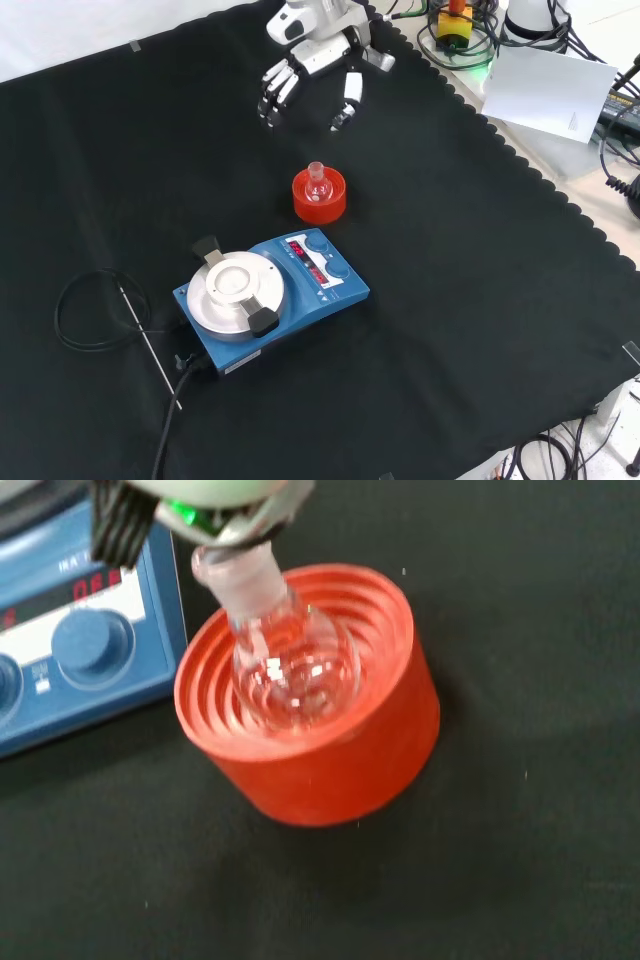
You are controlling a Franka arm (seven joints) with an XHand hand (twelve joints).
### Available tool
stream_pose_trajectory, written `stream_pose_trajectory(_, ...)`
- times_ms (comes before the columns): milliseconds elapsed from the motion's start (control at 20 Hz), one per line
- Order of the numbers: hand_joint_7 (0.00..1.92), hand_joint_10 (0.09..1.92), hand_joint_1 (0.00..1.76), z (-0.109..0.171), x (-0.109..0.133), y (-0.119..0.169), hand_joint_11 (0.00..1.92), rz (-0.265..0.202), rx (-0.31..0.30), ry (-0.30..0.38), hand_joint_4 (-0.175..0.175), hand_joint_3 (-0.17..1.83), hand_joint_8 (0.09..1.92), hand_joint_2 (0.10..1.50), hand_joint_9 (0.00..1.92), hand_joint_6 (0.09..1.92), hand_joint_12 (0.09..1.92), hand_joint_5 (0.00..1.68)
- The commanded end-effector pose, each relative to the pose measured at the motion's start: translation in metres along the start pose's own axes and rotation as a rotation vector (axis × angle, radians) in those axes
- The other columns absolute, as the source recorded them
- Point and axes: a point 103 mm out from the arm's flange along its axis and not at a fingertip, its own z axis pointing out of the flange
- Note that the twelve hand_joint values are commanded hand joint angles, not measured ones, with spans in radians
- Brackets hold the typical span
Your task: Pick up the round-bottom flask.
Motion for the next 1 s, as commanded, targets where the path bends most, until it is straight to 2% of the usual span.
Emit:
stream_pose_trajectory(50, 0.10, 0.65, 0.92, 0.034, 0.017, 0.009, 0.13, -0.031, -0.006, 0.101, 0.006, 0.65, 0.55, 0.59, 0.37, 0.09, 1.38, 0.48)
stream_pose_trajectory(300, 0.10, 0.66, 0.93, 0.043, 0.018, 0.014, 0.13, -0.028, -0.036, 0.086, 0.004, 0.66, 0.55, 0.58, 0.36, 0.09, 1.38, 0.54)
stream_pose_trajectory(500, 0.10, 0.66, 0.95, 0.051, 0.017, 0.020, 0.13, -0.017, -0.040, 0.107, 0.004, 0.66, 0.55, 0.58, 0.36, 0.09, 1.38, 0.62)
stream_pose_trajectory(700, 0.10, 0.66, 0.96, 0.054, 0.014, 0.026, 0.14, -0.015, -0.084, 0.111, -0.003, 0.67, 0.55, 0.58, 0.37, 0.09, 1.38, 0.66)
stream_pose_trajectory(1000, 0.13, 0.65, 0.97, 0.062, 0.018, 0.032, 0.18, -0.037, -0.121, 0.097, -0.014, 0.67, 0.55, 0.58, 0.40, 0.14, 1.36, 0.72)
